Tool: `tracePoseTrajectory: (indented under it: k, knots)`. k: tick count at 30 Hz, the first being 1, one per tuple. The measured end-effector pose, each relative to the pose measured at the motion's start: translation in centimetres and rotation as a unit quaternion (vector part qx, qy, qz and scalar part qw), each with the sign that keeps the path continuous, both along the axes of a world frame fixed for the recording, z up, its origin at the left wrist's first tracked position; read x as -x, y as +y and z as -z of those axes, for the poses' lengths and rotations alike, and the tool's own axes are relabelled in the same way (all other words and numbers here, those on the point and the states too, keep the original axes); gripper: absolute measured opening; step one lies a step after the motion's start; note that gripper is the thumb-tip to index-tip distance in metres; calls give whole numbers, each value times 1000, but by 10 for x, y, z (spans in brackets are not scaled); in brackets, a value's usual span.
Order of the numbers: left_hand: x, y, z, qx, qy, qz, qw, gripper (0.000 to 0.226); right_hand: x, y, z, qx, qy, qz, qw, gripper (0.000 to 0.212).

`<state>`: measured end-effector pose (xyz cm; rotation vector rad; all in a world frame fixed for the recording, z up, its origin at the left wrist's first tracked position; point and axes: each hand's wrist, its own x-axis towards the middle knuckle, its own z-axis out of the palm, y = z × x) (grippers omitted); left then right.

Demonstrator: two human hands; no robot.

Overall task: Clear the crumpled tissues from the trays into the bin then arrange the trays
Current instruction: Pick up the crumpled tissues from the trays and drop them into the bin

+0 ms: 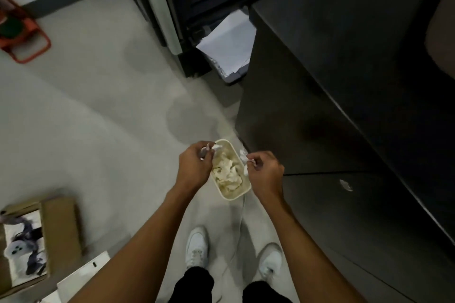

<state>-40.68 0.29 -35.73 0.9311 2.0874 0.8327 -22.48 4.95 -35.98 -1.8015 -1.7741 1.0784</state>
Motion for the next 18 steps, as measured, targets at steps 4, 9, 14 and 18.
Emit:
tracePoseTrajectory:
  k: [4,9,14,18]
  knots:
    - [9,3,54,4,-2,7,1000,21,8,6,63,11,-20,-18,1000,10]
    - [16,-4,102,7,-7,10,1000,20,23,5,132,20,-51,-9,998,11]
    - [17,-15,130,20,-2,8,1000,16,25,-10,187,167,-164,-147,961,43]
    - [16,-17,145,27,-13,3,1000,14,12,-14,198,181,-155,-87,967,45]
